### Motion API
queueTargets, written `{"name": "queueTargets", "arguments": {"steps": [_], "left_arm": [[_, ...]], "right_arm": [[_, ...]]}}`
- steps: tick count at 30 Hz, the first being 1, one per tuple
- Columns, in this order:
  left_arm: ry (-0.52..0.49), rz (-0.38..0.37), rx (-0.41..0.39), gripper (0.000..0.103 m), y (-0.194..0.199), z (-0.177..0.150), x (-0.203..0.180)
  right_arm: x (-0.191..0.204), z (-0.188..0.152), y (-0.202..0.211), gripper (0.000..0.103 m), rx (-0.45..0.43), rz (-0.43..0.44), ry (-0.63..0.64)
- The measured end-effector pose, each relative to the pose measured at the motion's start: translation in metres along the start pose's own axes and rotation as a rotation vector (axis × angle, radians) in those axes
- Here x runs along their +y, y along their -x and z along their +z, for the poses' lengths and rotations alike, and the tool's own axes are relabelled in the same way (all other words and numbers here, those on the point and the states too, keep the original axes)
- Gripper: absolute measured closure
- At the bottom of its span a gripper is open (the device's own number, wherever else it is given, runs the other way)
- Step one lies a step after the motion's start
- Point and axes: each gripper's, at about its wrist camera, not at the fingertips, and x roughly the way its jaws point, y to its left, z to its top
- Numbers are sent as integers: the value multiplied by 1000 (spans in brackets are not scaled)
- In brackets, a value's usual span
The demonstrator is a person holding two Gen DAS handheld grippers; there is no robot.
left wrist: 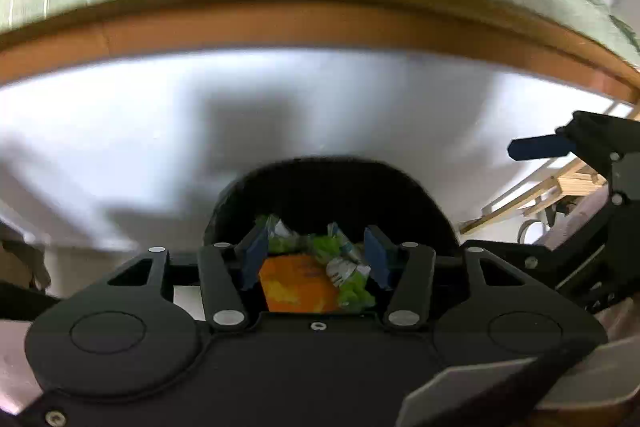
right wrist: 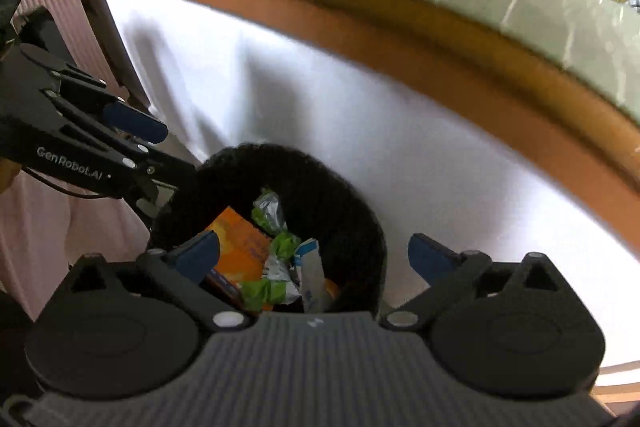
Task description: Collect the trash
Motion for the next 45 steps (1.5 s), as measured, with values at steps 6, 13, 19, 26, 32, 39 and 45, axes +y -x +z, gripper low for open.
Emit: {"name": "queueTargets", "arguments": {"steps": [6,13,19,26,32,39,45], "left_arm": [[-40,-33,-66,51,35,12,-11],[-74,-76,-172,49,87,29,-21],[-40,-95,-237,49,111,52,-15],[-15,-135,-317,49,114,101,-15],[-8,-152,-354,49,95,157,-18],[-52,-144,-399,49,67,226,-32],[-156,-115,-476,48,46,286,-57]], "right_arm": [[-6,12,37,0,-73,66,-15],[-18,25,86,0,-179,69,-11],[-40,44,106,0,-251,3,-23],[-69,72,111,0,-326,-67,-44],[-93,95,95,0,-328,-172,-61],[-120,114,76,0,-341,-233,-53],[-141,130,51,2,-340,-251,-64]]}}
